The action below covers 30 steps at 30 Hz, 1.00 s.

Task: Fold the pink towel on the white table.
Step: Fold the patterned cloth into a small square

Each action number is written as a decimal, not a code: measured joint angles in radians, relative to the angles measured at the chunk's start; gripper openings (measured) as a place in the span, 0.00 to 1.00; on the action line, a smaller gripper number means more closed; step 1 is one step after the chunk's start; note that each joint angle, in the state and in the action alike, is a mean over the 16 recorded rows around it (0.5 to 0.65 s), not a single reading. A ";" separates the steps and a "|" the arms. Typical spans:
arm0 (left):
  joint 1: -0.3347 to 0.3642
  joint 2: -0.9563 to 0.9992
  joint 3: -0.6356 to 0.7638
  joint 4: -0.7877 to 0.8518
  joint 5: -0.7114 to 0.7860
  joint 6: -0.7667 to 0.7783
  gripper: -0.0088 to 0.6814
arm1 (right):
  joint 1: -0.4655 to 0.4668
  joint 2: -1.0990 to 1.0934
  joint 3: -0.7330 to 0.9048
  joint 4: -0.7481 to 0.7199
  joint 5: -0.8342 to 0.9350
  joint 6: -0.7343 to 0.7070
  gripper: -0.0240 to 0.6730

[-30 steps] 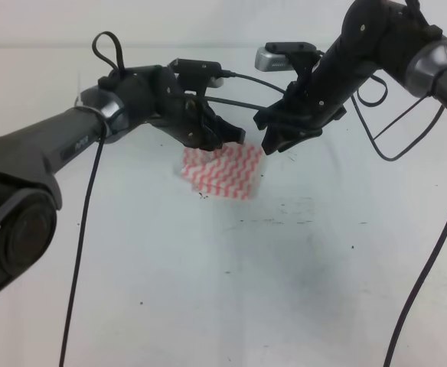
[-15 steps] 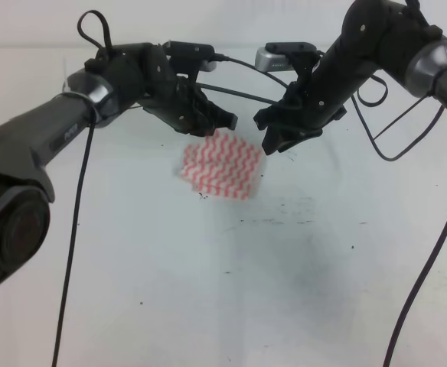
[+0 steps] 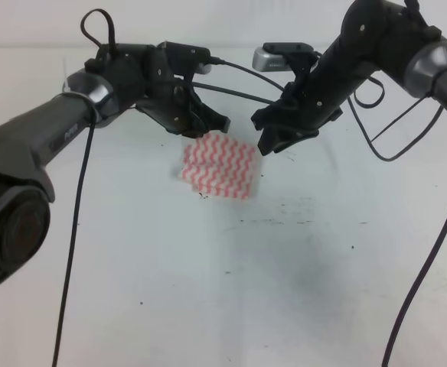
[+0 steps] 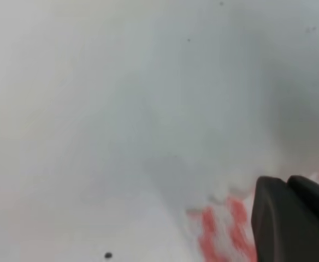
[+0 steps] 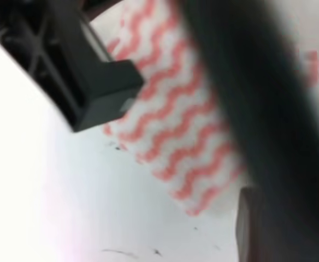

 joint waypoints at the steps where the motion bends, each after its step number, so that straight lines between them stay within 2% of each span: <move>1: 0.000 0.000 0.000 0.006 0.003 -0.005 0.01 | 0.000 0.000 0.000 0.005 0.000 -0.006 0.29; 15: 0.000 0.000 0.000 0.112 0.033 -0.074 0.01 | 0.008 0.016 0.000 0.058 0.000 -0.070 0.29; 20: 0.000 0.000 0.000 0.129 0.023 -0.070 0.07 | 0.010 0.027 0.000 0.067 0.000 -0.072 0.29; 25: 0.001 0.001 0.000 0.126 0.024 -0.062 0.25 | 0.010 0.036 0.000 0.071 0.003 -0.072 0.28; 30: 0.005 0.001 0.000 0.132 0.043 -0.066 0.47 | 0.010 0.037 0.000 0.069 0.003 -0.072 0.28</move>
